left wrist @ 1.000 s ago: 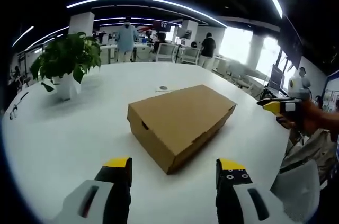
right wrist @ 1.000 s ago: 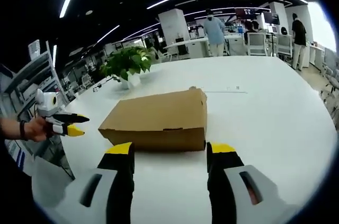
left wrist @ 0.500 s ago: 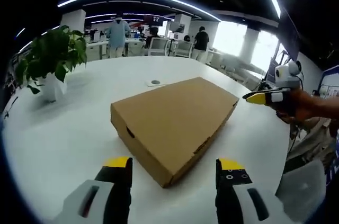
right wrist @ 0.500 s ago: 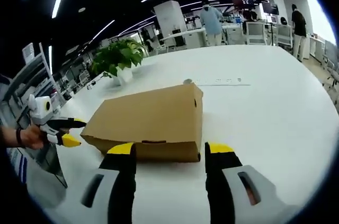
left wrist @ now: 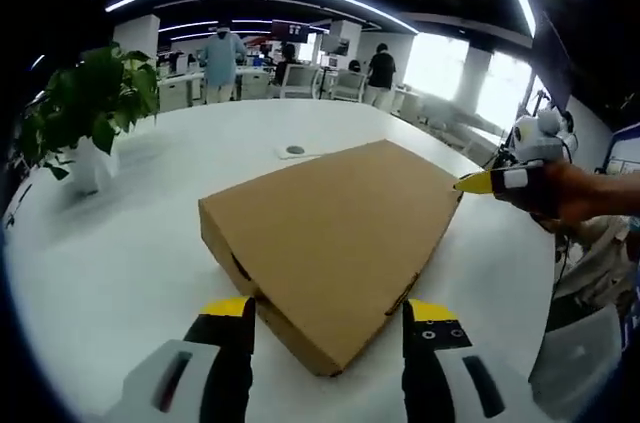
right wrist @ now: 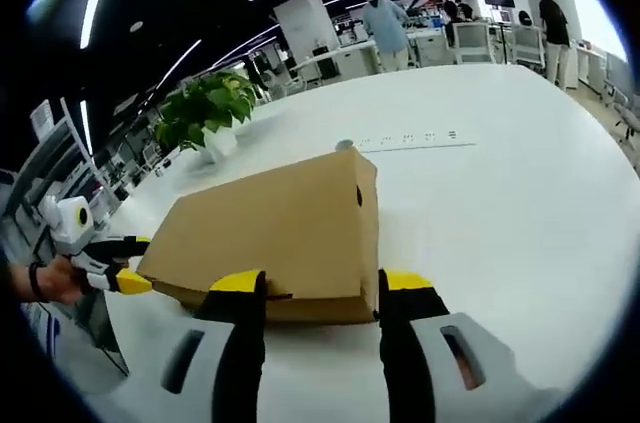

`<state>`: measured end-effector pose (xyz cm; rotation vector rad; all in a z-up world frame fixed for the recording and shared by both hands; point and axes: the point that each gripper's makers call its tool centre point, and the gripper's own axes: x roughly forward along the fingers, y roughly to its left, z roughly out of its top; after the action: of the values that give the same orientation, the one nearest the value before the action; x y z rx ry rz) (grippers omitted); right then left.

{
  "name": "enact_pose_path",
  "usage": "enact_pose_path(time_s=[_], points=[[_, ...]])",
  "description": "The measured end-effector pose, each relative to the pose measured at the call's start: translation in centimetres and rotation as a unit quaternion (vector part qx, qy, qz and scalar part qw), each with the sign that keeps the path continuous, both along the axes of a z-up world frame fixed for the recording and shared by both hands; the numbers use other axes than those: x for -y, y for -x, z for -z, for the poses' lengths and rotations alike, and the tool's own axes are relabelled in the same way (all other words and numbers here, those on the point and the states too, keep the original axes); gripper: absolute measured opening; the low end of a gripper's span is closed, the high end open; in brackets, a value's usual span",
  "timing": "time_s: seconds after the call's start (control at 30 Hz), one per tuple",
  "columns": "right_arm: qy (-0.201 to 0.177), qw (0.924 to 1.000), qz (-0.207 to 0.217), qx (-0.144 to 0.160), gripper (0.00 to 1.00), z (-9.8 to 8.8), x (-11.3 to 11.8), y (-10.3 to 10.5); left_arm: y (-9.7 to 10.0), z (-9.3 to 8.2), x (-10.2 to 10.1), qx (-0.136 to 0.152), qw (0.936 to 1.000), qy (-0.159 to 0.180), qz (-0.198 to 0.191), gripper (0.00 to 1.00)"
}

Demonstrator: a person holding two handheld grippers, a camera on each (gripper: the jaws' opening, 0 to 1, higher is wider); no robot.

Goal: Operate the shoe box by opening the lid, removing the specified soft item, and placing it in the target area until the item is outside and the box remains undamaged.

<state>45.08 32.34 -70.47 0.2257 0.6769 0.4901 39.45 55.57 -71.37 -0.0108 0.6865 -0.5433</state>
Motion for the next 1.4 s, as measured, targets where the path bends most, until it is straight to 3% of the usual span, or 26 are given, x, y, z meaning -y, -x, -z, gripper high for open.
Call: enact_pose_path(time_s=[0.47, 1.03, 1.4], points=[[0.004, 0.9999, 0.014, 0.001, 0.38, 0.1, -1.0, 0.7, 0.6, 0.0, -0.4, 0.0, 1.0, -0.008, -0.002, 0.59], [-0.016, 0.9998, -0.009, 0.001, 0.35, 0.0, -7.4, 6.7, 6.1, -0.6, -6.7, -0.006, 0.9986, -0.009, -0.051, 0.57], [-0.023, 0.9993, -0.03, -0.002, 0.34, 0.0, -10.8, 8.8, 9.7, -0.4, -10.1, -0.01, 0.9965, -0.012, -0.082, 0.57]])
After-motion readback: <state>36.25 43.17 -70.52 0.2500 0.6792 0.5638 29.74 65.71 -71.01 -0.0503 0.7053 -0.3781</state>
